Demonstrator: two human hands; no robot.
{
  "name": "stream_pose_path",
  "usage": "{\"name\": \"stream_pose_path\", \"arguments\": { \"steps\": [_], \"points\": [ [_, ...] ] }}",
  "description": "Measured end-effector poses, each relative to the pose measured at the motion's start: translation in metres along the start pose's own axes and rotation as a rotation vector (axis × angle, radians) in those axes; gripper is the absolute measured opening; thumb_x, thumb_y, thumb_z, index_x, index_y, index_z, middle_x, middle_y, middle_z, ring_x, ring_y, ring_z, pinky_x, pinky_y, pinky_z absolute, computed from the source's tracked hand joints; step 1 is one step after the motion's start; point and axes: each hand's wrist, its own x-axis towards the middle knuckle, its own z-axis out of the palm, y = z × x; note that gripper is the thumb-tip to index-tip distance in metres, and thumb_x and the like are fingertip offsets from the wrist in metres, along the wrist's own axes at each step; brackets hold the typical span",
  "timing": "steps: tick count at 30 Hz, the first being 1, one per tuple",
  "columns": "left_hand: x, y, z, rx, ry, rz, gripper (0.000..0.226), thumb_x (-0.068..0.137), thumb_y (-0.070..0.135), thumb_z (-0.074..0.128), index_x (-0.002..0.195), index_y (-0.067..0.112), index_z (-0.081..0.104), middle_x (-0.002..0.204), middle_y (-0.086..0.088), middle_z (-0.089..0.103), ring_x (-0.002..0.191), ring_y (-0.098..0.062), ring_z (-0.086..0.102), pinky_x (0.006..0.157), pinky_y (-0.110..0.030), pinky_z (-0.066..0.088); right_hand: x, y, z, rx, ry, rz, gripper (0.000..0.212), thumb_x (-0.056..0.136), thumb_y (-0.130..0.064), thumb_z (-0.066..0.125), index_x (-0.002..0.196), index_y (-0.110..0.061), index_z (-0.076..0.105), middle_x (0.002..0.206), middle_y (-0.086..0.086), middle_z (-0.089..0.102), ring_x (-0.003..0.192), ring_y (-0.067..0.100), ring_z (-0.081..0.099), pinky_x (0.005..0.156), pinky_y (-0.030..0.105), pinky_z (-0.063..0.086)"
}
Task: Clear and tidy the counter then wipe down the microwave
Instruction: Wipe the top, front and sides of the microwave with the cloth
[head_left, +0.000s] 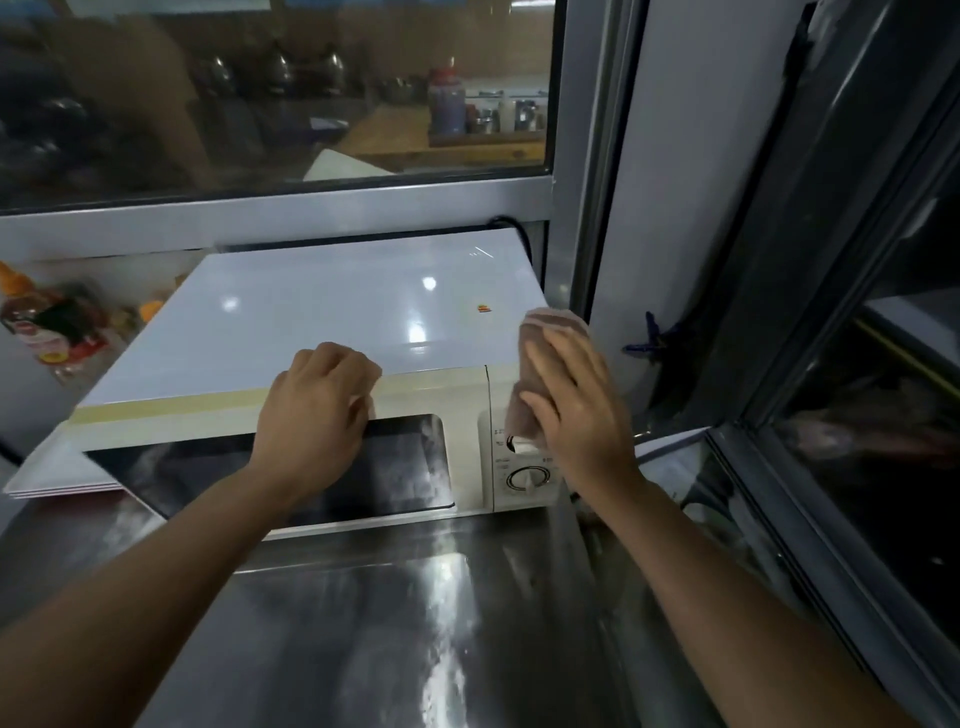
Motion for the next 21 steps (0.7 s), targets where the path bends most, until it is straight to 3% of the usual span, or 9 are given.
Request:
{"name": "stream_pose_path", "arguments": {
  "steps": [2,4,7,9,11,15,17,21],
  "points": [
    [0.003,0.003,0.000,0.001,0.045,0.049,0.016,0.086,0.008,0.060,0.101,0.014,0.061,0.103,-0.007,0.060,0.091,-0.031,0.053,0.072,-0.040,0.046,-0.003,0.005,0.002,0.105,0.056,0.077,0.043,0.093,-0.022,0.048,0.131,-0.004,0.054,0.138,0.013,0.050,0.127,0.024,0.046,0.105,0.035,0.043],
    [0.008,0.005,0.004,0.007,0.056,0.115,0.015,0.092,0.018,0.054,0.105,0.017,0.060,0.105,-0.004,0.060,0.093,-0.029,0.053,0.075,-0.040,0.045,-0.006,0.003,0.004,0.243,0.081,0.220,0.045,0.093,-0.022,0.049,0.136,-0.007,0.049,0.141,0.011,0.048,0.127,0.020,0.048,0.107,0.016,0.036],
    [0.012,0.001,0.014,-0.009,0.010,0.188,0.027,0.092,0.023,0.042,0.111,0.015,0.060,0.109,-0.008,0.058,0.095,-0.031,0.053,0.078,-0.041,0.045,-0.010,-0.005,0.004,0.481,0.083,0.508,0.046,0.096,-0.021,0.046,0.141,-0.014,0.040,0.130,0.009,0.057,0.114,0.016,0.058,0.092,0.001,0.038],
    [0.011,-0.004,0.019,-0.020,0.021,0.208,0.034,0.095,0.027,0.036,0.113,0.013,0.061,0.110,-0.009,0.057,0.094,-0.031,0.052,0.077,-0.041,0.044,-0.013,-0.007,0.007,0.576,0.075,0.595,0.044,0.099,-0.018,0.042,0.143,-0.017,0.037,0.105,0.003,0.064,0.092,0.006,0.063,0.077,0.003,0.045],
    [0.009,-0.006,0.023,0.007,0.063,0.221,0.036,0.096,0.030,0.035,0.113,0.013,0.062,0.109,-0.009,0.057,0.092,-0.030,0.051,0.073,-0.039,0.044,-0.017,-0.006,0.012,0.635,0.071,0.614,0.043,0.100,-0.020,0.038,0.143,-0.017,0.038,0.092,-0.005,0.061,0.082,0.001,0.061,0.071,0.006,0.046],
    [0.008,-0.004,0.028,0.049,0.135,0.207,0.030,0.095,0.029,0.038,0.111,0.018,0.060,0.104,-0.007,0.057,0.087,-0.029,0.047,0.067,-0.033,0.039,-0.046,-0.002,0.031,0.640,0.044,0.699,0.047,0.098,-0.030,0.036,0.137,-0.005,0.043,0.100,0.000,0.063,0.087,0.002,0.060,0.076,0.009,0.048],
    [0.007,-0.003,0.029,0.048,0.153,0.209,0.030,0.094,0.030,0.038,0.111,0.018,0.060,0.102,-0.007,0.056,0.087,-0.028,0.045,0.067,-0.032,0.036,-0.058,-0.002,0.036,0.674,0.015,0.794,0.041,0.101,-0.028,0.036,0.131,-0.002,0.048,0.096,-0.005,0.063,0.085,0.006,0.061,0.072,0.010,0.048],
    [0.007,-0.005,0.029,0.045,0.152,0.226,0.029,0.094,0.029,0.037,0.110,0.019,0.059,0.100,-0.007,0.054,0.087,-0.027,0.043,0.066,-0.030,0.031,-0.055,-0.007,0.034,0.627,0.028,0.896,0.028,0.101,-0.025,0.036,0.116,-0.013,0.058,0.080,-0.011,0.060,0.074,0.007,0.059,0.062,0.016,0.046]
  ]
}}
